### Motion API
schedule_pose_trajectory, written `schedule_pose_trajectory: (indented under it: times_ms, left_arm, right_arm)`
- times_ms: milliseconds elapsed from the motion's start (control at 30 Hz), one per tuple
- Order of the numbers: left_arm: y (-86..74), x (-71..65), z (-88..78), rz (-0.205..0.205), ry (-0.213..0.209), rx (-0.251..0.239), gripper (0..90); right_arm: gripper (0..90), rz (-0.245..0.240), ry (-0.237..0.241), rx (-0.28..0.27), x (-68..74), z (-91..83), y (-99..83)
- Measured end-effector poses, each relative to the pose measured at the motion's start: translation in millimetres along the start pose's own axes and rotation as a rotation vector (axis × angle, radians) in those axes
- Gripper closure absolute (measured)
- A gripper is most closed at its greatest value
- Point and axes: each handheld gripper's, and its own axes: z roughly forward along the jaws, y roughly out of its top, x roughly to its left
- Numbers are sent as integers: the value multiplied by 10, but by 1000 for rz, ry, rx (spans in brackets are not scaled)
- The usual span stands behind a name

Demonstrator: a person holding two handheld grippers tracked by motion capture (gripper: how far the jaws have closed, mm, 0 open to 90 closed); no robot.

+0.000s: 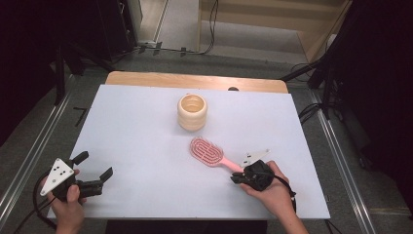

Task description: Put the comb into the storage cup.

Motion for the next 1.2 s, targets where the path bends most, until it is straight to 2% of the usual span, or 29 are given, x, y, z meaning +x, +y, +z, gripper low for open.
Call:
schedule_pose_trajectory:
  times_ms: [67, 167, 267, 367, 467, 567, 700, 767, 933, 1200]
  left_arm:
    - [-1, 1, 0, -1, -2, -1, 0]
    - [0, 2, 0, -1, -1, -2, 0]
    - [0, 3, 0, -3, -2, -3, 0]
    - [0, 3, 0, -2, -2, -3, 0]
    - [0, 1, 0, -2, -2, -2, 0]
    - [0, 2, 0, -3, -4, -4, 0]
    - [-1, 3, -2, -3, -5, -4, 0]
    - [-1, 4, -2, -2, -5, -3, 0]
    - [0, 3, -2, -3, -5, -4, 0]
    - [0, 1, -1, -2, -2, -3, 0]
  right_arm:
    - [651, -7, 19, -25, 4, -47, 33]
    - [472, -7, 21, -68, -5, -123, 94]
    - [304, -7, 34, -76, -21, -176, 165]
    - [10, -11, 21, -83, -31, -214, 249]
    - [0, -7, 19, -81, -48, -218, 283]
    - [0, 12, 11, -56, -95, -193, 327]
    - [0, 11, -19, -19, -139, -155, 387]
    - [0, 27, -31, -10, -164, -137, 417]
    - [0, 33, -55, 16, -213, -76, 464]
    - [0, 3, -72, 77, -191, 51, 540]
